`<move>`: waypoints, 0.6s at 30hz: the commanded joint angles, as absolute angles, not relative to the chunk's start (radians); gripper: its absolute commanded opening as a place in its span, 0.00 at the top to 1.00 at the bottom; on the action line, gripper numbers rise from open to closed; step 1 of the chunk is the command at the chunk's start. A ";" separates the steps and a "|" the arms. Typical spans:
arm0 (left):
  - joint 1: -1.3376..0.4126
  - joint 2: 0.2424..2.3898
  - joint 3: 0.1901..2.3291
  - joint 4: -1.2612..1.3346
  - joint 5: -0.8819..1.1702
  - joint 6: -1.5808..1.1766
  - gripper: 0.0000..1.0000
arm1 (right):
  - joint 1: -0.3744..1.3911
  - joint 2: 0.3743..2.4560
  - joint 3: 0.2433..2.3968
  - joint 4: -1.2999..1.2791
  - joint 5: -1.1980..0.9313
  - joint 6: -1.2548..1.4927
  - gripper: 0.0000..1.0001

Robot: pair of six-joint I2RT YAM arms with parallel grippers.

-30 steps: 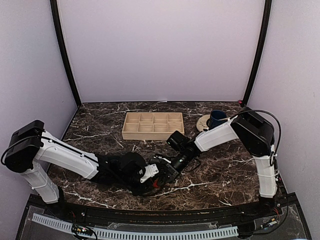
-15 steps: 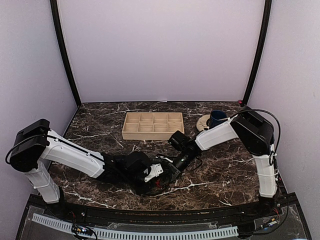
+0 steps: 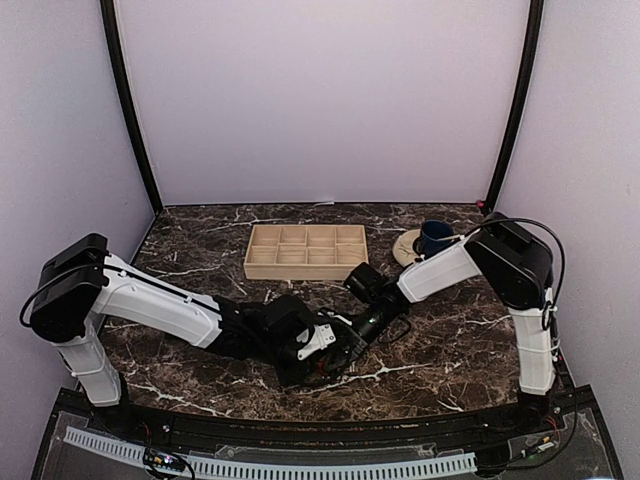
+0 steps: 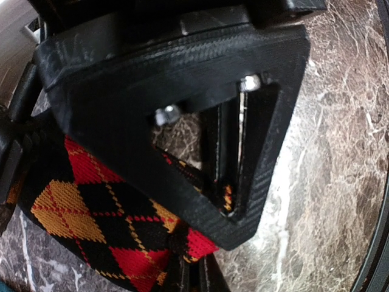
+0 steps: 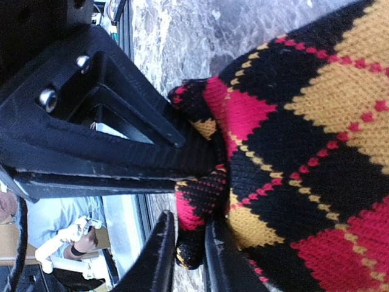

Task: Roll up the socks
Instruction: Pick up the sock from the center of the board.

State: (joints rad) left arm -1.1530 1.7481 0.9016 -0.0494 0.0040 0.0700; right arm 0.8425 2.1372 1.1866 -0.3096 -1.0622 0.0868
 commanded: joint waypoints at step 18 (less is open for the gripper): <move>-1.132 1.827 0.984 -0.248 0.221 0.061 1.00 | 0.767 2.071 0.952 -0.107 -0.880 0.304 0.74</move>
